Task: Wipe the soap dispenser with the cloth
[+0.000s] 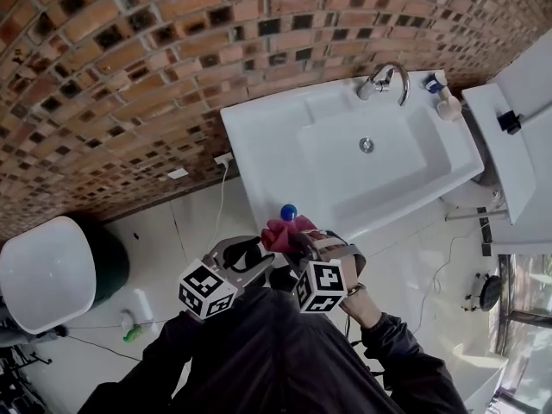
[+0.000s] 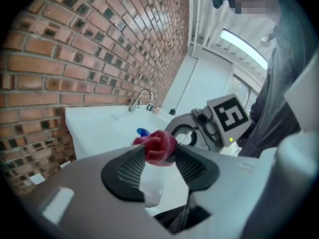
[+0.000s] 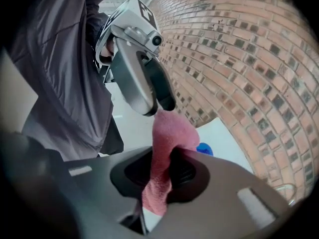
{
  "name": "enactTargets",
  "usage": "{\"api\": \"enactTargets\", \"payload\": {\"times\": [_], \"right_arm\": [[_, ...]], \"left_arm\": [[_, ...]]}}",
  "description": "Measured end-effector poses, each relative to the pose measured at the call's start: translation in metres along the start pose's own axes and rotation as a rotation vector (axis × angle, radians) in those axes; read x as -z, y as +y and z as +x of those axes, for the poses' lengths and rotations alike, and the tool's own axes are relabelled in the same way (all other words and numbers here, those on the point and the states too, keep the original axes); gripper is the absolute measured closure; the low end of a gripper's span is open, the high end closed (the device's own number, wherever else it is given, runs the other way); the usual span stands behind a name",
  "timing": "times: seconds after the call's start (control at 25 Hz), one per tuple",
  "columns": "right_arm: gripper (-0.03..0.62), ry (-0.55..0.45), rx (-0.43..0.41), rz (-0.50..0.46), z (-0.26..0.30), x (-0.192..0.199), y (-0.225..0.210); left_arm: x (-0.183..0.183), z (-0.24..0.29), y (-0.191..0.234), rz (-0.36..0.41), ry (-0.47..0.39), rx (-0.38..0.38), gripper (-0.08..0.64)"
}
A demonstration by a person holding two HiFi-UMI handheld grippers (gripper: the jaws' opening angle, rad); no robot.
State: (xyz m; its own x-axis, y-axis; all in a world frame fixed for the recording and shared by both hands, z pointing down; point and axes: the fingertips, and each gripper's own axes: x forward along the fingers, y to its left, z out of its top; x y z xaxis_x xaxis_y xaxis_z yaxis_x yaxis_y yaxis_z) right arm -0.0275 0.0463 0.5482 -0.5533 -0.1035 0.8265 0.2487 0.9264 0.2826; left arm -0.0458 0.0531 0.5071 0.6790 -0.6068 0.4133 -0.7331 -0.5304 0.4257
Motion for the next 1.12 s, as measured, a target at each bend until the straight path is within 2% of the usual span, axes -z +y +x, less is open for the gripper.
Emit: {"api": "enactTargets", "payload": {"times": [0.08, 0.24, 0.32, 0.52, 0.84, 0.92, 1.04, 1.12], "right_arm": [[0.535, -0.063, -0.005, 0.114, 0.003, -0.005, 0.003], [0.535, -0.282, -0.082, 0.536, 0.013, -0.01, 0.001], [0.535, -0.338, -0.121, 0.711, 0.024, -0.001, -0.001], [0.535, -0.335, -0.179, 0.931, 0.052, 0.029, 0.0], [0.534, -0.198, -0.344, 1.052, 0.095, 0.059, 0.014], [0.534, -0.144, -0.36, 1.033, 0.103, 0.065, 0.013], [0.534, -0.047, -0.354, 0.952, 0.112, 0.074, 0.01], [0.534, -0.032, -0.372, 0.924, 0.11, 0.073, 0.011]], "left_arm": [[-0.002, -0.003, 0.005, 0.004, 0.0, 0.006, 0.39], [-0.001, -0.005, 0.009, 0.018, 0.018, 0.034, 0.39], [-0.002, -0.008, 0.011, 0.031, 0.018, 0.036, 0.39], [-0.002, -0.015, 0.017, 0.037, 0.017, 0.026, 0.39], [0.0, -0.022, 0.025, 0.022, 0.009, 0.0, 0.39], [0.002, -0.02, 0.026, 0.023, 0.018, -0.005, 0.39], [0.004, -0.008, 0.034, 0.029, 0.043, -0.023, 0.383], [0.007, 0.005, 0.043, 0.037, 0.073, -0.049, 0.358]]}}
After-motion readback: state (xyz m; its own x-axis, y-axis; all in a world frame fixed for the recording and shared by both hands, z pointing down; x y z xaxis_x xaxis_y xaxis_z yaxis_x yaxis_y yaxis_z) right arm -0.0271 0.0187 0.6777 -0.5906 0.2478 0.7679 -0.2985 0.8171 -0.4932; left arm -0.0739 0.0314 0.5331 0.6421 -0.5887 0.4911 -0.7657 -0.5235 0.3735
